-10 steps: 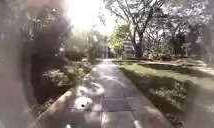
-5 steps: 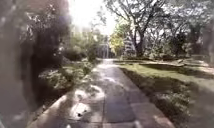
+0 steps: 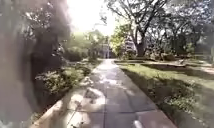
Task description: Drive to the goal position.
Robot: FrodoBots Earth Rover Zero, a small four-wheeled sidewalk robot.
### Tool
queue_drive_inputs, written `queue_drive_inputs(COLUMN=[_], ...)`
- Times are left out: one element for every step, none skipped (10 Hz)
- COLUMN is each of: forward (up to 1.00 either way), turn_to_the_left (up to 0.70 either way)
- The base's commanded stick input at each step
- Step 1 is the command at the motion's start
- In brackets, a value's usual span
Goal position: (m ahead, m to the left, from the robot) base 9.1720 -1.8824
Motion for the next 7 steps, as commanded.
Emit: queue_drive_inputs(forward=[0.50,0.50,0.50,0.50,0.50,0.50,0.50], turn_to_the_left=[-0.42,-0.31,-0.08,0.00,0.00,0.00,0.00])
